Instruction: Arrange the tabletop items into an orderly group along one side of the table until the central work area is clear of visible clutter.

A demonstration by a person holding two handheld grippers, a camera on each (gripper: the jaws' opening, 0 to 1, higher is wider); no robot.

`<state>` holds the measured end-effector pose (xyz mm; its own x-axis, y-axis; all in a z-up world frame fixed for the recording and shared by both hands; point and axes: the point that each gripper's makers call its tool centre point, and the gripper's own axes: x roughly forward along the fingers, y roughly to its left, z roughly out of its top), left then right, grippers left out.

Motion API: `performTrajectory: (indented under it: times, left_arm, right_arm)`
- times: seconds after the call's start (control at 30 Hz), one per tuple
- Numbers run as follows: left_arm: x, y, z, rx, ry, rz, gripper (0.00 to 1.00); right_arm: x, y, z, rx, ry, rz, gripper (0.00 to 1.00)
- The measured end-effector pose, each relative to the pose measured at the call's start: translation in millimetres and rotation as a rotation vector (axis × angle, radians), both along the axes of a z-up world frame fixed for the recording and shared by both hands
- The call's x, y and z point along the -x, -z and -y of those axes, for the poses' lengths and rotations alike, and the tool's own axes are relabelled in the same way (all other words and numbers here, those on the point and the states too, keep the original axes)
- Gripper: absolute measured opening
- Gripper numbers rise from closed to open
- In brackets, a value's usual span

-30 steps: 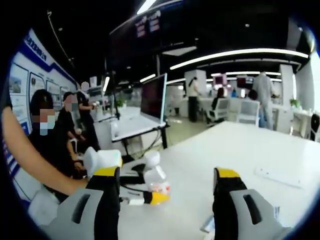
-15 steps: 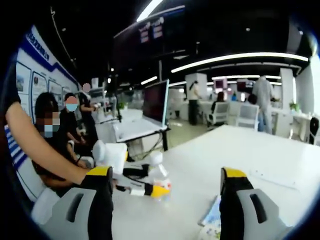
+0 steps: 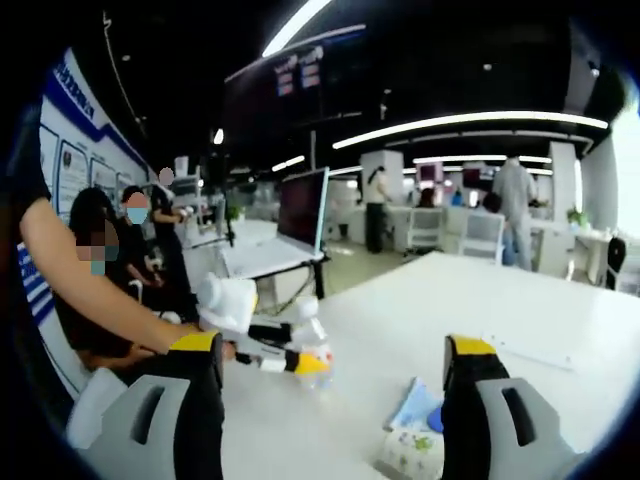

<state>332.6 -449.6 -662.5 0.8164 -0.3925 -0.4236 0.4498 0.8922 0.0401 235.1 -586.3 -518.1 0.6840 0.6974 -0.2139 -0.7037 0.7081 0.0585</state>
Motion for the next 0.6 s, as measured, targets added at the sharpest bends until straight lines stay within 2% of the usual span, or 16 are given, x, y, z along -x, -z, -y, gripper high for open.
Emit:
performTrajectory:
  times: [0.6]
  left_arm:
    - [-3.4, -0.3, 0.7, 0.004, -0.065, -0.006, 0.39]
  right_arm:
    - [18.3, 8.1, 35.4, -0.018, 0.1, -0.026, 0.89]
